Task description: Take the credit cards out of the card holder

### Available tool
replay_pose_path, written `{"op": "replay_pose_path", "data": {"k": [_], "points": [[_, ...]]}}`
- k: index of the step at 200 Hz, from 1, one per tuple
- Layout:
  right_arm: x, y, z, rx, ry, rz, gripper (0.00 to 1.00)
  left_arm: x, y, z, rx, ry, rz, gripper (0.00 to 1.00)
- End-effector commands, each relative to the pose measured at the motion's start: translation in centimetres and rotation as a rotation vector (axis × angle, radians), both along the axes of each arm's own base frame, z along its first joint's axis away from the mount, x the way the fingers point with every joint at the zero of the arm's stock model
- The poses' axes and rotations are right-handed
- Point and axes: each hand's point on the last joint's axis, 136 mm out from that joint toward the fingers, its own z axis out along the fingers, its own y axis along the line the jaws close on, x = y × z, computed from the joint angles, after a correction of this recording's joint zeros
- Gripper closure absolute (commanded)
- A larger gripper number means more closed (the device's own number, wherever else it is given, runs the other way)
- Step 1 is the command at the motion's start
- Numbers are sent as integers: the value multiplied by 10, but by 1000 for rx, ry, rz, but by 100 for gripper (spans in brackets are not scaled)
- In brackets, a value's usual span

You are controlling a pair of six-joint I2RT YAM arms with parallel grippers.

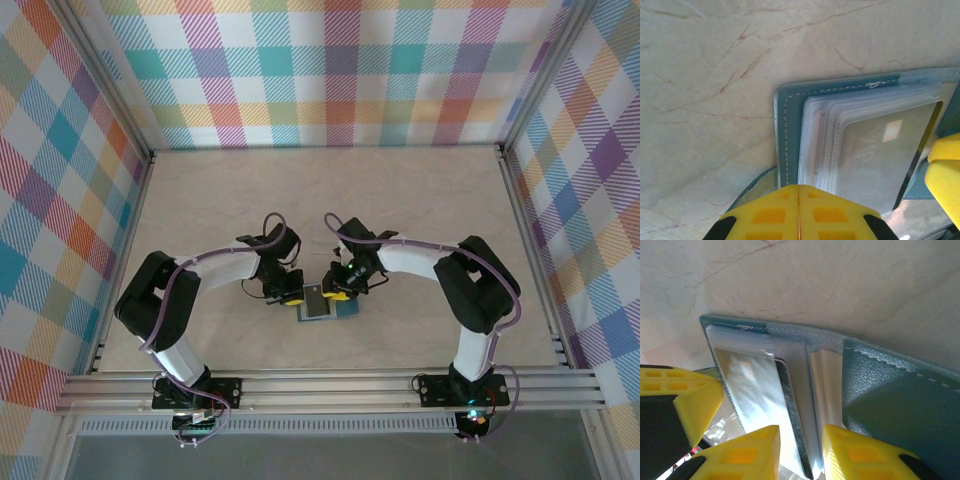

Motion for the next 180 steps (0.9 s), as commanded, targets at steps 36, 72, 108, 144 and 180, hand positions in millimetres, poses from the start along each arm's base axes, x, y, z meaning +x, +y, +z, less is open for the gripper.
{"op": "replay_pose_path", "data": {"k": [36,72,108,144,180], "points": [[1,2,-7,7,15,7,74,4,-9,18,-34,-52,-25,91],[-1,1,-8,5,20,4,75,2,-32,26,-101,-58,-28,86],[-2,-2,-12,-18,35,0,75,-4,-30,5,-22,-30,-41,85],[-3,-16,-16,-94,25,-16,75,-9,-5,-9,123,-24,-68,86],[-2,-20,-18,-117,17,-33,78,-14,4,-12,155,-18,-77,87]]}}
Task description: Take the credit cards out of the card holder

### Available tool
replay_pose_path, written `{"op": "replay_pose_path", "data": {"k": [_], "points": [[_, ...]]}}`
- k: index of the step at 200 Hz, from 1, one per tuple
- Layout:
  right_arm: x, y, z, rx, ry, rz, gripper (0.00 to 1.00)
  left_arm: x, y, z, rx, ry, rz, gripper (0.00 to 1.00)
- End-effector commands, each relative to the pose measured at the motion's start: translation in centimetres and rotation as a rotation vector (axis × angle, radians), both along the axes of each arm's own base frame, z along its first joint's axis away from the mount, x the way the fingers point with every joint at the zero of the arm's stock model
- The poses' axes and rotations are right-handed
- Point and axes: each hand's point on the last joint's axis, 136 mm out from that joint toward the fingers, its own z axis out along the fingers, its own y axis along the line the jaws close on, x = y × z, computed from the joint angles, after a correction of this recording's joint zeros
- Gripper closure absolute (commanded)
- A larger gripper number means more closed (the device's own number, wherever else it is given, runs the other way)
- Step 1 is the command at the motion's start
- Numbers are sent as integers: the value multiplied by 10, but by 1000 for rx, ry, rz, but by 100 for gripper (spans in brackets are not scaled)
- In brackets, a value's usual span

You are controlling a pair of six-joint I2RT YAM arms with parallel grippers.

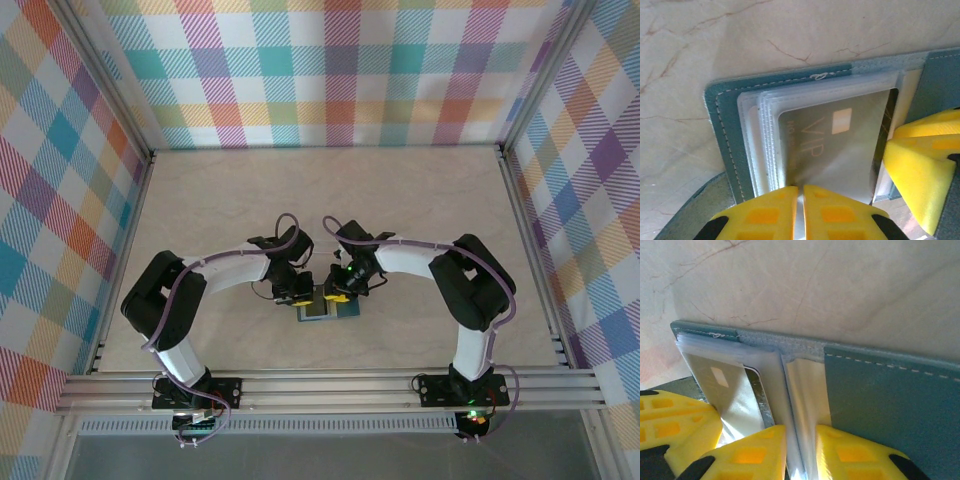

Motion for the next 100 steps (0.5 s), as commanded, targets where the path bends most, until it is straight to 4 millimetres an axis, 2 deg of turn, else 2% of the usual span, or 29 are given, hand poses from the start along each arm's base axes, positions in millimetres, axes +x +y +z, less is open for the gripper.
{"op": "replay_pose_path", "data": {"k": [1,41,71,100], "points": [[-3,-15,-7,-74,14,-23,78,-12,23,-14,126,28,-18,87],[3,-6,19,34,-79,-18,76,-11,14,-10,68,23,-7,87],[4,5,40,127,-127,20,75,-3,8,5,27,-21,12,87],[0,22,46,230,-91,55,77,-3,3,6,4,-16,14,87]]}}
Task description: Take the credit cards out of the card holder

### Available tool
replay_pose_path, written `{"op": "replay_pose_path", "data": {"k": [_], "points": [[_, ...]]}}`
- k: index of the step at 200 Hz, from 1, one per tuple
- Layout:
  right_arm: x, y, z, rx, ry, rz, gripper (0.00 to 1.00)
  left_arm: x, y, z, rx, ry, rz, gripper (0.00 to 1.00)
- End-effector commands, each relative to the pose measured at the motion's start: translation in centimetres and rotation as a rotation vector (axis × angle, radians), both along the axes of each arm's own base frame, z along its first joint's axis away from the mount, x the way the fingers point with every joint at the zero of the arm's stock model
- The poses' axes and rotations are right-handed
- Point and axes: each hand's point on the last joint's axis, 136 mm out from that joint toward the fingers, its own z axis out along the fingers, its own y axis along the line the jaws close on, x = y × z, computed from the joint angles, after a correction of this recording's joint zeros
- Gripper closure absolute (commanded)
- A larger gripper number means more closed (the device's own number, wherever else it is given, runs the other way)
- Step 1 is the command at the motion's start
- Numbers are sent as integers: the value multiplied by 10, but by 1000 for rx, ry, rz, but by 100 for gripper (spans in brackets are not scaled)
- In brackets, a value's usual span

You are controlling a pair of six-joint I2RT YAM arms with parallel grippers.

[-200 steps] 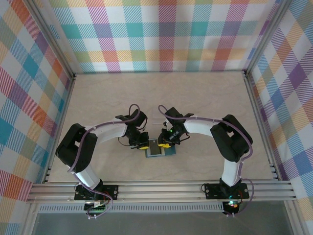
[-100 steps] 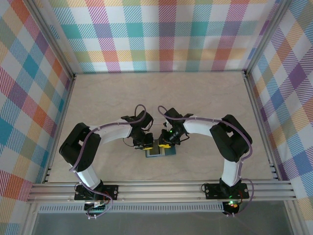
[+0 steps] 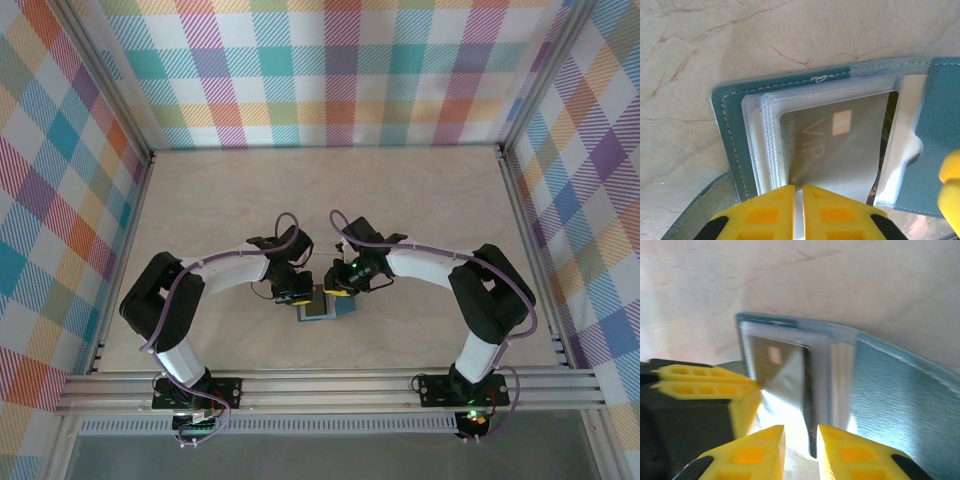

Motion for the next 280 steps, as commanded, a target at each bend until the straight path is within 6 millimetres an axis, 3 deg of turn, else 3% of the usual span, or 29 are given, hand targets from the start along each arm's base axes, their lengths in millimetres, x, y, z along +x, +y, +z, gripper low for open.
{"op": "replay_pose_path", "data": {"k": [1,40,133,194,236,280], "points": [[-3,15,9,108,9,48,77,-4,4,2,6,3,18,88],[-3,19,-3,111,49,55,81,-7,4,-4,7,19,18,90],[-7,0,-34,-23,77,27,75,-11,7,-9,22,39,9,91],[-1,-10,-23,-71,17,4,72,-11,8,-7,28,38,5,92],[-4,12,-1,89,26,29,67,-10,6,-7,23,39,0,94],[-7,15,-17,86,77,36,66,-10,6,-7,20,41,2,94]]}}
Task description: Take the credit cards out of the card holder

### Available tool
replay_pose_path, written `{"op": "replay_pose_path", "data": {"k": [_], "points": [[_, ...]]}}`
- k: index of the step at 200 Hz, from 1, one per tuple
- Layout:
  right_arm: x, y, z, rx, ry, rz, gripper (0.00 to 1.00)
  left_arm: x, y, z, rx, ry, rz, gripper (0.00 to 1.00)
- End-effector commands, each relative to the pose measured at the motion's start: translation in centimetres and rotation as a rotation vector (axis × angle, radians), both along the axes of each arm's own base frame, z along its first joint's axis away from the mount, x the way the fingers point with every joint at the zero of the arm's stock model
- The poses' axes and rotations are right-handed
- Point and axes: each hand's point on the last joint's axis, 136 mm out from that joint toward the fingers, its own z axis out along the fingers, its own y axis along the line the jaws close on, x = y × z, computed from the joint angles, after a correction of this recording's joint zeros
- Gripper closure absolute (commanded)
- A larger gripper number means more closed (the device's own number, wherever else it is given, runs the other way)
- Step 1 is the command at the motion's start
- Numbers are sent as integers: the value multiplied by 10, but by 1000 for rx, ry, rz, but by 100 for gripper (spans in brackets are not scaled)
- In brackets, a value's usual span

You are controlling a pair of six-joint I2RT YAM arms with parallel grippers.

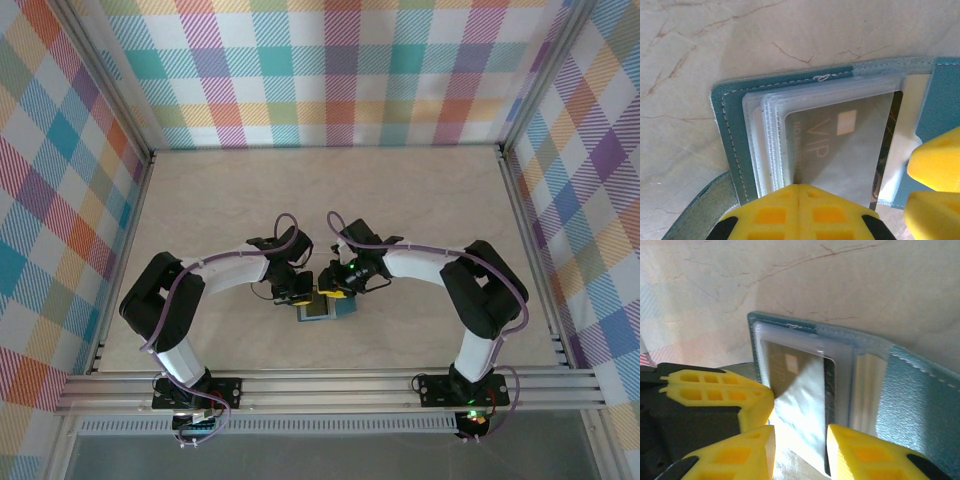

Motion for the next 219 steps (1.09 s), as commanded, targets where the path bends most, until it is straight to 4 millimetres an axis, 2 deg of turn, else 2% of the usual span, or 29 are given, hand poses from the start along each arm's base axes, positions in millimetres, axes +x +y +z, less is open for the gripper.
{"op": "replay_pose_path", "data": {"k": [1,63,130,184,219], "points": [[-5,2,-10,21,46,7,66,-9,6,-6,25,34,-10,94],[-8,0,-26,9,74,-4,66,-10,5,-7,22,36,-7,95],[-2,-34,-27,-233,-38,-24,66,-9,7,-4,28,29,-4,92],[0,-20,3,-118,-67,-26,64,-9,8,-5,40,30,-13,93],[1,-22,5,-104,-43,-42,64,-3,6,11,33,-2,-16,93]]}}
